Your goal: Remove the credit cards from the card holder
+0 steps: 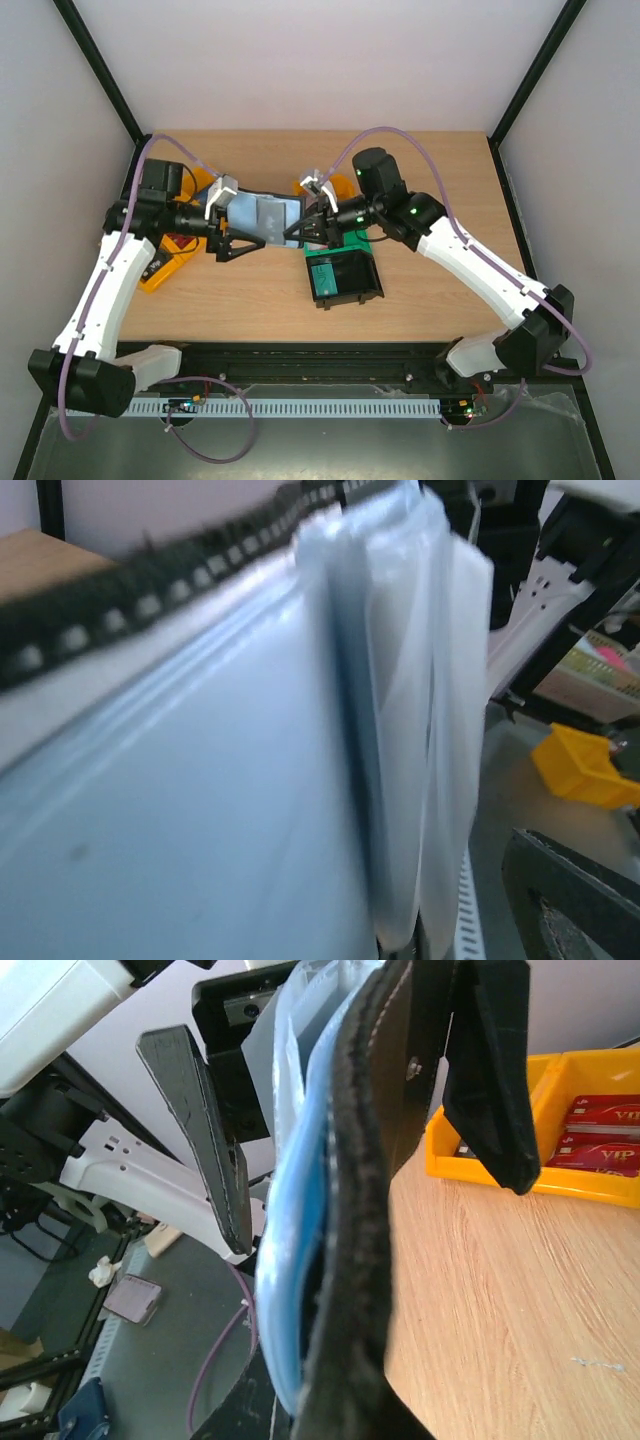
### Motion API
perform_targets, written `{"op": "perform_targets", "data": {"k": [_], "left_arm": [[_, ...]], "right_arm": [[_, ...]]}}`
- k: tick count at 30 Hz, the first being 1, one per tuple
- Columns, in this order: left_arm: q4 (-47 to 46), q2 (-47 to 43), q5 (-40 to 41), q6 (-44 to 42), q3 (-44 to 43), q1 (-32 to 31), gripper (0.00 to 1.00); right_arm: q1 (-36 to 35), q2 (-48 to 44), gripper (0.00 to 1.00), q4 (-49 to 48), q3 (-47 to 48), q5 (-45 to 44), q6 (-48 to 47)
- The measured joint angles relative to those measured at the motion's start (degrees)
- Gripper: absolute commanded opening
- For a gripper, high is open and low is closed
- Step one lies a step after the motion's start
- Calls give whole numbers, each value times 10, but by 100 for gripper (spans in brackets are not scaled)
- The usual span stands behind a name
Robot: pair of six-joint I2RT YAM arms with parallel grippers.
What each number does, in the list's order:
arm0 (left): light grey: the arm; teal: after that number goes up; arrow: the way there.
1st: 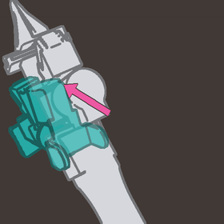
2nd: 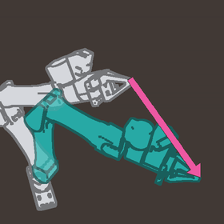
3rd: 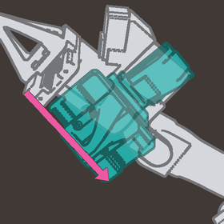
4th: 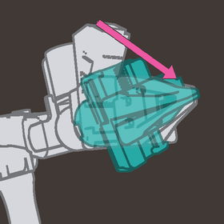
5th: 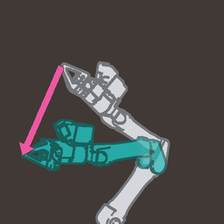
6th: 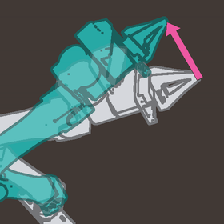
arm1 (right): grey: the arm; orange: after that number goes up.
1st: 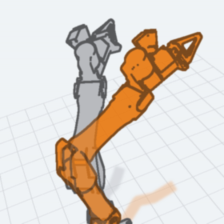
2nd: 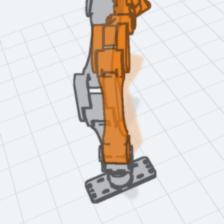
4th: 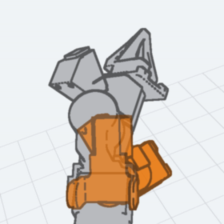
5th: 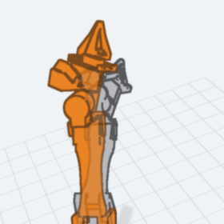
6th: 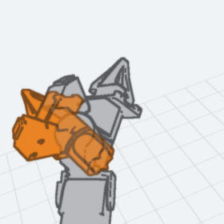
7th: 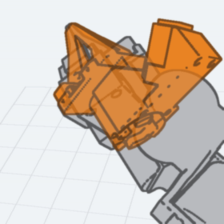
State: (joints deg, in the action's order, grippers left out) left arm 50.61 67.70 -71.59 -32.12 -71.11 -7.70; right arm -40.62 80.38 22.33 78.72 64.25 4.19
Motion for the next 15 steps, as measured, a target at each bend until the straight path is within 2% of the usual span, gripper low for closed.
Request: {"op": "perform_targets", "data": {"k": [3,6,9,13,14,15], "left_arm": [[-29,-17,-10,39,13,-5,93],[-89,-34,7,111,22,-10,73],[-163,-54,31,195,46,-13,63],[-224,-70,25,261,77,-18,13],[-232,-73,22,271,82,-20,4],[-238,-79,22,276,87,-22,3]], "right_arm": [[-17,-8,2,-18,-14,-22,16],[-27,-16,2,-53,-33,-47,48],[-37,-20,2,-83,-45,-68,74],[-47,-21,2,-99,-47,-90,95],[-48,-21,2,-98,-47,-95,98],[-48,-21,4,-96,-48,-96,100]]}}
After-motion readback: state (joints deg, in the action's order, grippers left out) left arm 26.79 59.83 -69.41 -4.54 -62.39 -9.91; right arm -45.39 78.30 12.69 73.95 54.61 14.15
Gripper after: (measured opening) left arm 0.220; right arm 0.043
